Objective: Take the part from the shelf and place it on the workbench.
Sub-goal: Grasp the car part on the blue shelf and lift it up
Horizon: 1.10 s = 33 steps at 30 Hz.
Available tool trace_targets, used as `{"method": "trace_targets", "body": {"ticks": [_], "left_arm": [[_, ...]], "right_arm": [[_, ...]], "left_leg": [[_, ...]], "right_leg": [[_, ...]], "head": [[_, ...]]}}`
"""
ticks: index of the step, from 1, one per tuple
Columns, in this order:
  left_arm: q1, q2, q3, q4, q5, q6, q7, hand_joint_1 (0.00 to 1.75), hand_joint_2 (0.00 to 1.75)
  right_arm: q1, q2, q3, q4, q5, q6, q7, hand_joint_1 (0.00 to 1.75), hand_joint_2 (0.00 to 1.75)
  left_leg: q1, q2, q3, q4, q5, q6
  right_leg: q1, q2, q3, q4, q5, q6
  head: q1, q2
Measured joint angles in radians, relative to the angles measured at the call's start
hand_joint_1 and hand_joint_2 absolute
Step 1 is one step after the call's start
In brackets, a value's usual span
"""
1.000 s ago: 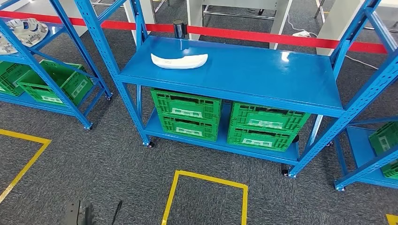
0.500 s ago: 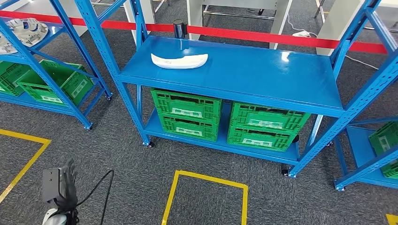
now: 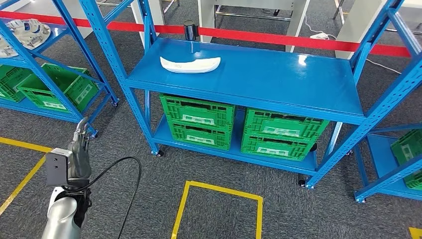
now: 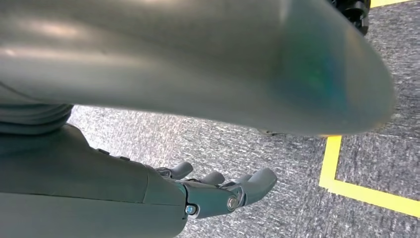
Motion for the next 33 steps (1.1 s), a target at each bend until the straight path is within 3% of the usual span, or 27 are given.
{"method": "trace_targets", "body": {"ticks": [11,17,21,24,26,28,29,30,31,33], "left_arm": [[0.027,0.007,-0.270,-0.315,-0.018,0.070,0.004,0.00,0.00],[0.040,0.011,-0.350,-0.420,-0.037,0.118,0.006,0.00,0.00],[0.041,0.014,-0.369,-0.449,-0.045,0.125,0.006,0.00,0.00],[0.039,0.014,-0.378,-0.465,-0.057,0.134,0.006,0.00,0.00],[0.039,0.013,-0.385,-0.473,-0.062,0.139,0.008,0.00,0.00],[0.040,0.014,-0.388,-0.475,-0.065,0.142,0.010,0.00,0.00],[0.041,0.013,-0.390,-0.475,-0.066,0.143,0.011,0.00,0.00],[0.041,0.013,-0.391,-0.476,-0.066,0.143,0.011,0.00,0.00],[0.041,0.013,-0.392,-0.476,-0.066,0.144,0.011,0.00,0.00],[0.041,0.013,-0.394,-0.478,-0.067,0.145,0.012,0.00,0.00]], "right_arm": [[-0.011,0.005,-0.046,0.008,0.070,0.000,-0.001,0.00,0.00],[-0.020,0.008,-0.056,0.015,0.109,0.000,0.004,0.00,0.00],[-0.021,0.012,-0.057,0.016,0.111,0.000,0.005,0.00,0.00],[-0.024,0.013,-0.058,0.016,0.115,0.000,0.011,0.00,0.00],[-0.026,0.013,-0.058,0.016,0.119,0.000,0.017,0.00,0.00],[-0.026,0.012,-0.058,0.016,0.122,0.002,0.019,0.00,0.00],[-0.025,0.012,-0.058,0.016,0.123,0.002,0.019,0.00,0.00],[-0.024,0.012,-0.058,0.016,0.123,0.003,0.019,0.00,0.00],[-0.024,0.012,-0.058,0.016,0.123,0.003,0.019,0.00,0.00],[-0.024,0.011,-0.058,0.017,0.124,0.003,0.020,0.00,0.00]], "left_leg": [[0.000,0.000,-0.001,0.001,0.000,0.000],[-0.003,0.000,-0.003,0.007,-0.003,0.006],[-0.005,0.000,-0.008,0.013,-0.005,0.015],[0.000,0.003,-0.001,-0.006,0.003,0.030],[0.007,0.008,0.007,-0.020,0.010,0.039],[0.007,0.011,0.007,-0.020,0.009,0.040],[0.008,0.012,0.008,-0.019,0.007,0.039],[0.009,0.012,0.009,-0.017,0.004,0.037],[0.011,0.011,0.010,-0.015,0.001,0.033],[0.015,0.010,0.013,-0.004,-0.011,0.022]], "right_leg": [[0.000,0.000,0.000,0.000,0.000,0.000],[-0.003,0.001,0.000,-0.001,0.002,0.005],[-0.006,0.001,-0.001,-0.003,0.004,0.014],[-0.005,0.000,-0.001,0.003,-0.002,0.025],[-0.006,-0.002,-0.037,0.076,-0.041,0.031],[-0.007,-0.002,-0.111,0.207,-0.096,0.037],[-0.008,-0.002,-0.140,0.254,-0.105,0.040],[-0.010,-0.002,-0.153,0.266,-0.095,0.043],[-0.012,-0.002,-0.145,0.238,-0.065,0.045],[-0.017,0.000,-0.090,0.109,0.005,0.050]], "head": [[0.000,0.000],[0.000,0.000],[0.000,0.000],[0.001,0.000],[0.006,0.000],[0.010,0.000],[0.010,0.000],[0.010,0.000],[0.011,0.000],[0.012,0.000]]}}
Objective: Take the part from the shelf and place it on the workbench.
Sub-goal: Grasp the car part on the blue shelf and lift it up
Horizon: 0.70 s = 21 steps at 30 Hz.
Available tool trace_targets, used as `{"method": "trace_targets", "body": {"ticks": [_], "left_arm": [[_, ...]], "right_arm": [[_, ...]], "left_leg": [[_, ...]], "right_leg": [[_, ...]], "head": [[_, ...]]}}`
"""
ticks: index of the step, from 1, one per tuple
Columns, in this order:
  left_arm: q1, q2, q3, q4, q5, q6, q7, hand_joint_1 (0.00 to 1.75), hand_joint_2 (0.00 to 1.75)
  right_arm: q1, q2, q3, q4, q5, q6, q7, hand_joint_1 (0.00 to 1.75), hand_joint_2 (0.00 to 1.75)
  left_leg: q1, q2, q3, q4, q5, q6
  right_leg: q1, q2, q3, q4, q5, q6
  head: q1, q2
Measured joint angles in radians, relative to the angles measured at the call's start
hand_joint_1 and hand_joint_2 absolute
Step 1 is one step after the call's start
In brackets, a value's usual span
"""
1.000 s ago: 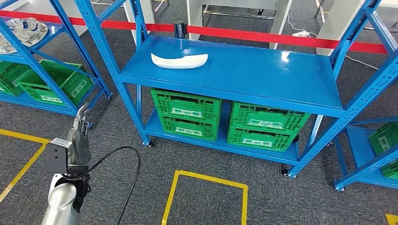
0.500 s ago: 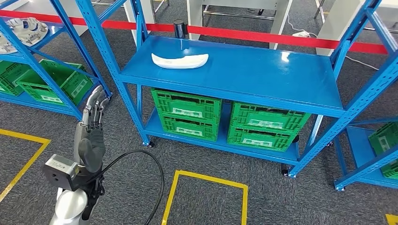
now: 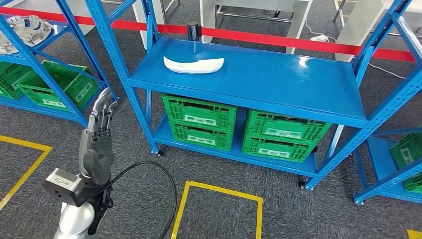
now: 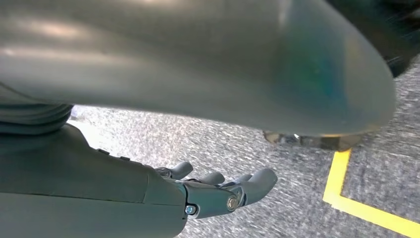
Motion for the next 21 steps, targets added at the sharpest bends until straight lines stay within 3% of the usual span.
{"method": "trace_targets", "body": {"ticks": [2,5,7,8,10,12,13,14,15,17,21], "left_arm": [[0.000,0.000,-0.001,-0.002,-0.001,0.001,0.000,0.00,0.00],[-0.001,0.000,-0.002,-0.007,-0.002,0.003,0.000,0.00,0.00],[-0.003,0.000,-0.003,-0.011,-0.003,0.004,0.000,0.00,0.00],[-0.004,0.000,-0.003,-0.012,-0.003,0.004,0.000,0.00,0.00],[-0.003,0.000,-0.004,-0.012,-0.003,0.005,0.000,0.00,0.00],[-0.002,0.000,-0.004,-0.011,-0.003,0.005,0.001,0.00,0.00],[-0.001,0.000,-0.005,-0.010,-0.003,0.005,0.001,0.00,0.00],[-0.002,0.000,-0.005,-0.010,-0.003,0.005,0.001,0.00,0.00],[-0.002,0.000,-0.005,-0.010,-0.003,0.005,0.001,0.00,0.00],[-0.006,0.000,-0.006,-0.009,-0.003,0.006,0.001,0.00,0.00],[-0.013,0.001,-0.009,-0.008,-0.003,0.006,0.000,0.00,0.00]], "right_arm": [[-0.001,0.000,0.000,0.002,0.001,0.000,0.000,0.00,0.00],[-0.001,-0.001,0.000,0.003,0.001,-0.001,0.001,0.00,0.00],[-0.002,-0.001,0.000,0.003,0.002,-0.003,0.000,0.00,0.00],[-0.002,-0.001,-0.001,0.003,0.002,-0.003,0.000,0.00,0.00],[-0.001,-0.002,-0.002,0.003,0.002,-0.003,0.000,0.00,0.00],[0.000,-0.002,-0.003,0.003,0.002,-0.003,0.000,0.00,0.00],[0.000,-0.002,-0.003,0.003,0.002,-0.003,0.000,0.00,0.00],[0.000,-0.002,-0.004,0.003,0.002,-0.003,0.000,0.00,0.00],[0.000,-0.002,-0.004,0.003,0.002,-0.003,0.000,0.00,0.00],[-0.001,-0.002,-0.005,0.003,0.001,-0.003,0.000,0.00,0.00],[-0.003,-0.003,-0.006,0.004,0.001,-0.005,0.000,0.00,0.00]], "left_leg": [[-0.002,-0.002,-0.003,0.011,-0.014,-0.014],[-0.001,-0.005,0.002,0.007,-0.022,-0.033],[0.002,0.009,-0.007,0.036,-0.038,-0.042],[0.002,0.020,-0.029,0.082,-0.058,-0.044],[0.001,0.034,-0.109,0.221,-0.107,-0.046],[0.000,0.036,-0.175,0.310,-0.114,-0.044],[-0.001,0.036,-0.183,0.303,-0.090,-0.040],[-0.002,0.036,-0.171,0.258,-0.048,-0.035],[-0.005,0.039,-0.148,0.191,-0.001,-0.028],[-0.014,0.046,-0.102,0.078,0.049,-0.015],[-0.018,0.041,-0.076,0.031,0.040,0.003]], "right_leg": [[0.000,0.005,0.038,-0.084,0.025,-0.008],[0.005,0.005,0.044,-0.092,0.015,-0.037],[0.004,0.001,0.053,-0.095,0.011,-0.053],[0.003,-0.001,0.059,-0.097,0.008,-0.060],[0.006,-0.007,0.069,-0.097,-0.002,-0.068],[0.009,-0.010,0.081,-0.097,-0.013,-0.070],[0.011,-0.010,0.090,-0.097,-0.020,-0.070],[0.012,-0.010,0.100,-0.097,-0.027,-0.068],[0.013,-0.010,0.111,-0.097,-0.034,-0.066],[0.015,-0.010,0.126,-0.099,-0.049,-0.055],[0.015,-0.015,0.142,-0.096,-0.052,-0.029]], "head": [[0.001,0.000],[-0.002,0.000],[-0.006,0.000],[-0.009,0.000],[-0.015,0.000],[-0.016,0.000],[-0.017,0.000],[-0.017,0.000],[-0.017,0.000],[-0.018,0.000],[-0.018,0.000]]}}
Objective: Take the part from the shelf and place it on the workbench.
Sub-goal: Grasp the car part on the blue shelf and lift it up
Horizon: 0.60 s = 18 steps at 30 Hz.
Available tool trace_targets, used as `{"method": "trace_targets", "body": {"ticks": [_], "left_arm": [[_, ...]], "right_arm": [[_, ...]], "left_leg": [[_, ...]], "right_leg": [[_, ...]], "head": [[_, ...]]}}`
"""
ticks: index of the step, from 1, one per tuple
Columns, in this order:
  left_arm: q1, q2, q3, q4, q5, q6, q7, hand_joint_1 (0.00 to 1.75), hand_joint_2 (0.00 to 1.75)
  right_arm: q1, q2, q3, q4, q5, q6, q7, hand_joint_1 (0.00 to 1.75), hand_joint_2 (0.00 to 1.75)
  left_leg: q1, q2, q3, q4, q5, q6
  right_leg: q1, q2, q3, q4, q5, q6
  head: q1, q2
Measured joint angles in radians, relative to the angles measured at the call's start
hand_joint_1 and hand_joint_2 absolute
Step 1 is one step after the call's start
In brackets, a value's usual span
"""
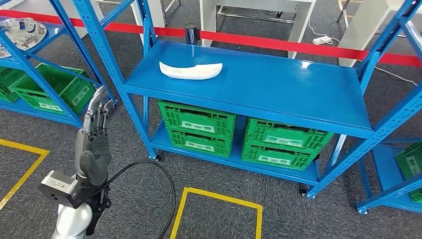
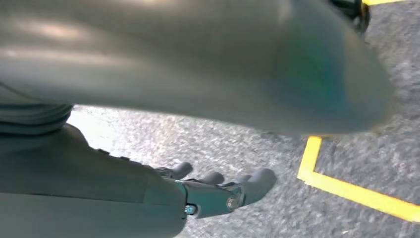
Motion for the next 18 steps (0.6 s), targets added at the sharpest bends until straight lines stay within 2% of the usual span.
{"method": "trace_targets", "body": {"ticks": [2,3,5,6,7,8,9,10,12,14,16,17,18], "left_arm": [[-0.003,0.000,-0.001,0.000,0.000,0.000,-0.002,0.00,0.00],[-0.004,0.000,-0.001,0.001,0.000,0.000,-0.003,0.00,0.00],[-0.005,0.000,-0.002,0.003,0.001,0.001,-0.005,0.00,0.00],[-0.004,0.000,-0.002,0.006,0.001,0.001,-0.006,0.00,0.00],[-0.004,0.000,-0.002,0.008,0.002,0.002,-0.006,0.00,0.00],[-0.004,0.001,-0.002,0.010,0.003,0.004,-0.006,0.00,0.00],[-0.003,0.001,-0.002,0.012,0.003,0.005,-0.007,0.00,0.00],[-0.003,0.001,-0.002,0.013,0.003,0.006,-0.008,0.00,0.00],[-0.002,0.002,-0.002,0.015,0.003,0.008,-0.011,0.00,0.00],[0.001,0.003,-0.002,0.016,0.001,0.011,-0.013,0.00,0.00],[0.003,0.006,-0.003,0.016,-0.002,0.013,-0.014,0.00,0.00],[0.001,0.008,-0.003,0.015,-0.003,0.014,-0.015,0.00,0.00],[0.000,0.010,-0.004,0.015,-0.004,0.015,-0.015,0.00,0.00]], "right_arm": [[-0.002,0.000,-0.001,0.000,0.000,0.001,0.000,0.00,0.00],[-0.003,-0.001,-0.001,0.000,0.000,0.003,0.000,0.00,0.00],[-0.003,-0.001,-0.001,0.000,0.000,0.005,0.000,0.00,0.00],[-0.001,-0.001,-0.002,0.000,0.000,0.005,0.000,0.00,0.00],[0.001,-0.001,-0.002,0.000,0.000,0.005,-0.002,0.00,0.00],[0.003,-0.001,-0.002,0.000,0.000,0.005,-0.007,0.00,0.00],[0.004,-0.002,-0.004,0.000,-0.001,0.005,-0.016,0.00,0.00],[0.004,-0.002,-0.005,0.001,-0.003,0.005,-0.028,0.00,0.00],[0.003,-0.004,-0.010,0.002,-0.012,0.005,-0.055,0.00,0.00],[0.004,-0.005,-0.016,0.003,-0.033,0.005,-0.079,0.00,0.00],[0.006,-0.007,-0.030,0.003,-0.066,0.005,-0.093,0.00,0.00],[0.005,-0.008,-0.039,0.003,-0.081,0.004,-0.097,0.00,0.00],[0.004,-0.008,-0.049,0.003,-0.093,0.002,-0.100,0.00,0.00]], "left_leg": [[0.003,-0.004,0.015,-0.006,-0.004,0.012],[0.004,-0.004,0.020,-0.008,-0.007,0.016],[0.002,-0.005,0.025,-0.008,-0.015,0.021],[0.001,-0.007,0.029,-0.008,-0.020,0.022],[0.001,-0.009,0.035,-0.008,-0.025,0.021],[0.000,-0.011,0.043,-0.008,-0.031,0.019],[0.000,-0.013,0.052,-0.008,-0.037,0.017],[0.000,-0.014,0.061,-0.007,-0.043,0.014],[-0.001,-0.016,0.069,-0.009,-0.054,0.004],[-0.002,-0.018,0.076,-0.002,-0.054,-0.011],[-0.003,-0.014,0.081,0.020,-0.059,-0.024],[-0.002,-0.011,0.070,0.046,-0.073,-0.028],[-0.001,-0.008,0.046,0.091,-0.096,-0.031]], "right_leg": [[-0.001,0.000,-0.021,0.049,-0.022,0.008],[-0.002,0.001,-0.051,0.098,-0.047,0.011],[-0.001,0.002,-0.136,0.221,-0.093,0.016],[-0.001,0.002,-0.170,0.258,-0.097,0.017],[-0.001,0.002,-0.188,0.263,-0.080,0.017],[-0.001,0.002,-0.186,0.229,-0.043,0.016],[-0.001,0.002,-0.167,0.166,0.006,0.012],[0.000,0.003,-0.145,0.102,0.043,0.008],[0.007,0.004,-0.117,0.023,0.052,-0.004],[0.009,0.005,-0.108,0.008,0.041,-0.020],[0.004,0.004,-0.087,-0.002,0.062,-0.034],[0.003,0.003,-0.077,-0.003,0.064,-0.039],[0.002,0.003,-0.069,-0.004,0.061,-0.043]], "head": [[0.003,0.000],[0.006,0.000],[0.009,0.000],[0.010,0.000],[0.010,0.000],[0.011,0.000],[0.012,0.000],[0.012,0.000],[0.012,0.000],[0.013,0.000],[0.011,0.000],[0.009,0.000],[0.007,0.000]]}}
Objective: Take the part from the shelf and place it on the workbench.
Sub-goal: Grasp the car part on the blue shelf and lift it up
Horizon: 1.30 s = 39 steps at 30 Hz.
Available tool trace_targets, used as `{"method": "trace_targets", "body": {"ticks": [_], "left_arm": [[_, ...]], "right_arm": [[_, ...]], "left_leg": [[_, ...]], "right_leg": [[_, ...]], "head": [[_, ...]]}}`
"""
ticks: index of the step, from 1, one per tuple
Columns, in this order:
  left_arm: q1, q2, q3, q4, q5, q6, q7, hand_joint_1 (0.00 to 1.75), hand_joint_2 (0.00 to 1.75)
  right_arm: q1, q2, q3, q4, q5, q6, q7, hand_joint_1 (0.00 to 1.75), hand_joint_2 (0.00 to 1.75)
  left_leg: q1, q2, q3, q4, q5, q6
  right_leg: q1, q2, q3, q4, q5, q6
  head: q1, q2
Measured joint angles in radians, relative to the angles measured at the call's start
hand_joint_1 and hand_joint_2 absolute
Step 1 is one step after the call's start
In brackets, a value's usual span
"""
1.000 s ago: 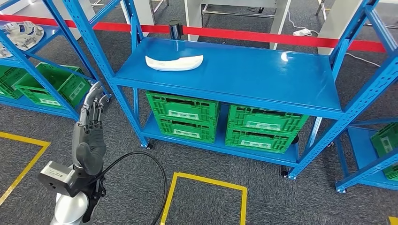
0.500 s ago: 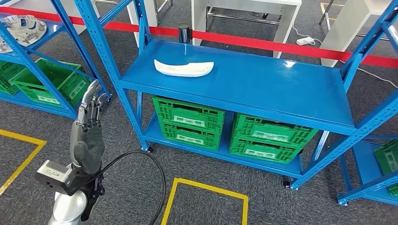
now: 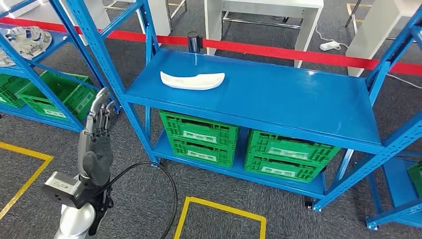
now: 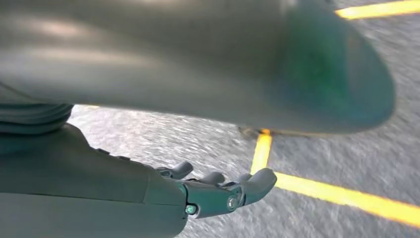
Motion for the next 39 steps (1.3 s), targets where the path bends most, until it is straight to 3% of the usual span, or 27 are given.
{"method": "trace_targets", "body": {"ticks": [2,3,4,5,7,8,9,11,13,15,17,18,19,20,22,23,25,26,29,31,33,34,35,36,38,39], "left_arm": [[0.000,0.003,-0.001,0.001,0.000,0.000,0.000,0.00,0.00],[0.003,0.005,-0.001,0.002,0.000,0.000,0.000,0.00,0.00],[0.005,0.007,-0.001,0.002,0.000,0.000,0.000,0.00,0.00],[0.006,0.008,-0.001,0.002,0.000,0.000,0.000,0.00,0.00],[0.007,0.009,-0.001,0.002,0.000,0.000,0.000,0.00,0.00],[0.007,0.010,-0.002,0.002,0.000,0.001,0.000,0.00,0.00],[0.008,0.010,-0.002,0.002,0.000,0.001,0.000,0.00,0.00],[0.011,0.011,-0.002,0.000,-0.002,0.001,0.001,0.00,0.00],[0.013,0.010,-0.004,-0.004,-0.005,0.001,0.002,0.00,0.00],[0.012,0.010,-0.006,-0.010,-0.010,0.001,0.005,0.00,0.00],[0.012,0.009,-0.006,-0.014,-0.015,0.000,0.009,0.00,0.00],[0.013,0.009,-0.006,-0.014,-0.016,0.000,0.013,0.00,0.00],[0.013,0.009,-0.006,-0.015,-0.017,0.000,0.015,0.00,0.00],[0.013,0.008,-0.006,-0.015,-0.018,0.000,0.017,0.00,0.00],[0.012,0.008,-0.006,-0.017,-0.020,-0.002,0.020,0.00,0.00],[0.012,0.008,-0.006,-0.018,-0.021,-0.004,0.022,0.00,0.00],[0.012,0.007,-0.007,-0.020,-0.023,-0.009,0.028,0.00,0.00],[0.012,0.007,-0.007,-0.021,-0.023,-0.010,0.029,0.00,0.00],[0.010,0.006,-0.007,-0.027,-0.025,-0.012,0.031,0.00,0.00],[0.007,0.006,-0.008,-0.030,-0.025,-0.012,0.033,0.00,0.00],[0.008,0.006,-0.008,-0.031,-0.025,-0.012,0.033,0.00,0.00],[0.010,0.006,-0.008,-0.031,-0.025,-0.012,0.033,0.00,0.00],[0.011,0.006,-0.008,-0.031,-0.025,-0.012,0.033,0.00,0.00],[0.011,0.006,-0.008,-0.031,-0.025,-0.012,0.033,0.00,0.00],[0.011,0.006,-0.008,-0.030,-0.025,-0.012,0.033,0.00,0.00],[0.012,0.006,-0.009,-0.029,-0.025,-0.012,0.034,0.00,0.00]], "right_arm": [[-0.002,-0.001,-0.016,0.000,-0.014,-0.003,-0.005,0.00,0.00],[-0.002,-0.002,-0.024,0.000,-0.019,-0.003,-0.007,0.00,0.00],[-0.002,-0.002,-0.031,0.000,-0.022,-0.003,-0.008,0.00,0.00],[-0.001,-0.003,-0.037,0.000,-0.025,-0.003,-0.009,0.00,0.00],[-0.001,-0.003,-0.044,0.000,-0.030,-0.003,-0.010,0.00,0.00],[-0.002,-0.003,-0.047,0.000,-0.032,-0.003,-0.010,0.00,0.00],[-0.004,-0.003,-0.050,0.000,-0.034,-0.003,-0.010,0.00,0.00],[-0.006,-0.002,-0.057,0.001,-0.035,-0.006,-0.010,0.00,0.00],[-0.006,-0.002,-0.061,0.001,-0.035,-0.009,-0.010,0.00,0.00],[-0.009,-0.002,-0.064,0.001,-0.034,-0.008,-0.008,0.00,0.00],[-0.012,-0.002,-0.066,0.001,-0.031,-0.004,0.000,0.00,0.00],[-0.012,-0.002,-0.066,0.001,-0.029,-0.002,0.006,0.00,0.00],[-0.010,-0.002,-0.067,0.001,-0.028,-0.001,0.012,0.00,0.00],[-0.009,-0.002,-0.067,0.001,-0.026,0.000,0.017,0.00,0.00],[-0.006,-0.002,-0.067,0.001,-0.026,0.000,0.023,0.00,0.00],[-0.007,-0.002,-0.067,0.001,-0.026,-0.001,0.024,0.00,0.00],[-0.007,-0.003,-0.067,0.001,-0.026,0.003,0.025,0.00,0.00],[-0.007,-0.003,-0.067,0.001,-0.025,0.004,0.024,0.00,0.00],[-0.005,-0.002,-0.068,0.001,-0.025,0.004,0.024,0.00,0.00],[-0.008,-0.001,-0.068,0.001,-0.025,0.001,0.024,0.00,0.00],[-0.010,-0.001,-0.068,0.001,-0.025,-0.002,0.024,0.00,0.00],[-0.009,-0.001,-0.068,0.001,-0.025,-0.002,0.024,0.00,0.00],[-0.008,-0.001,-0.068,0.001,-0.025,-0.002,0.025,0.00,0.00],[-0.007,-0.001,-0.068,0.001,-0.024,-0.002,0.025,0.00,0.00],[-0.007,0.001,-0.068,0.001,-0.020,-0.002,0.025,0.00,0.00],[-0.008,0.001,-0.068,0.001,-0.017,-0.002,0.025,0.00,0.00]], "left_leg": [[0.002,0.002,-0.075,0.117,-0.050,-0.004],[0.004,0.003,-0.108,0.159,-0.063,-0.005],[0.005,0.003,-0.126,0.169,-0.054,-0.007],[0.007,0.003,-0.127,0.143,-0.024,-0.008],[0.009,0.001,-0.088,0.019,0.067,-0.009],[0.007,-0.002,-0.070,-0.036,0.085,-0.006],[0.005,-0.004,-0.059,-0.069,0.087,0.000],[0.000,-0.005,-0.056,-0.083,0.074,0.019],[0.002,-0.002,-0.040,-0.090,0.089,0.037],[0.004,0.004,-0.021,-0.094,0.085,0.047],[0.001,0.009,-0.014,-0.094,0.076,0.054],[0.000,0.010,-0.011,-0.094,0.071,0.055],[-0.002,0.011,-0.007,-0.094,0.066,0.056],[-0.003,0.011,0.000,-0.094,0.061,0.056],[-0.005,0.011,0.015,-0.094,0.048,0.053],[-0.006,0.011,0.022,-0.094,0.042,0.051],[-0.006,0.011,0.030,-0.093,0.033,0.040],[-0.006,0.011,0.034,-0.089,0.034,0.033],[-0.007,0.010,0.036,-0.050,0.027,0.015],[-0.004,0.010,-0.011,0.036,-0.010,0.006],[0.002,0.011,-0.090,0.144,-0.059,-0.002],[0.004,0.011,-0.117,0.169,-0.065,-0.004],[0.005,0.011,-0.129,0.162,-0.049,-0.005],[0.007,0.011,-0.123,0.120,-0.013,-0.005],[0.007,0.011,-0.090,-0.005,0.075,-0.005],[0.005,0.012,-0.078,-0.049,0.095,-0.001]], "right_leg": [[0.000,0.002,0.007,0.000,-0.009,-0.004],[0.000,0.004,0.011,0.000,-0.014,-0.003],[0.000,0.007,0.018,0.000,-0.020,-0.002],[-0.001,0.010,0.026,0.000,-0.026,0.000],[-0.003,0.015,0.043,0.000,-0.039,0.007],[-0.004,0.019,0.048,0.000,-0.044,0.012],[-0.005,0.021,0.050,-0.002,-0.048,0.019],[-0.004,0.025,0.054,0.003,-0.047,0.035],[-0.004,0.023,0.058,0.021,-0.050,0.047],[-0.004,0.018,0.027,0.082,-0.079,0.052],[-0.003,0.015,-0.054,0.201,-0.130,0.054],[-0.003,0.015,-0.095,0.251,-0.146,0.054],[-0.003,0.015,-0.123,0.273,-0.143,0.053],[-0.002,0.015,-0.130,0.257,-0.116,0.052],[0.002,0.012,-0.099,0.138,-0.024,0.042],[0.007,0.009,-0.081,0.081,0.001,0.036],[0.015,0.005,-0.062,0.022,0.002,0.026],[0.017,0.005,-0.060,0.020,-0.006,0.022],[0.008,0.007,-0.026,0.006,0.015,0.006],[0.005,0.007,-0.009,0.002,0.006,-0.001],[0.004,0.009,0.000,0.002,-0.005,-0.003],[0.004,0.010,0.006,0.002,-0.012,-0.002],[0.003,0.010,0.015,0.002,-0.019,0.000],[0.002,0.011,0.026,0.002,-0.027,0.003],[0.000,0.011,0.046,0.002,-0.044,0.011],[-0.001,0.011,0.051,0.001,-0.050,0.017]], "head": [[-0.003,0.000],[-0.003,0.000],[-0.004,0.000],[-0.004,0.000],[-0.004,0.000],[-0.005,0.000],[-0.005,0.000],[-0.006,0.000],[-0.005,0.000],[-0.002,0.000],[0.002,0.000],[0.003,0.000],[0.003,0.000],[0.004,0.000],[0.005,0.000],[0.005,0.000],[0.006,0.000],[0.006,0.000],[0.003,0.000],[-0.002,0.000],[-0.005,0.000],[-0.005,0.000],[-0.006,0.000],[-0.006,0.000],[-0.006,0.000],[-0.007,0.000]]}}
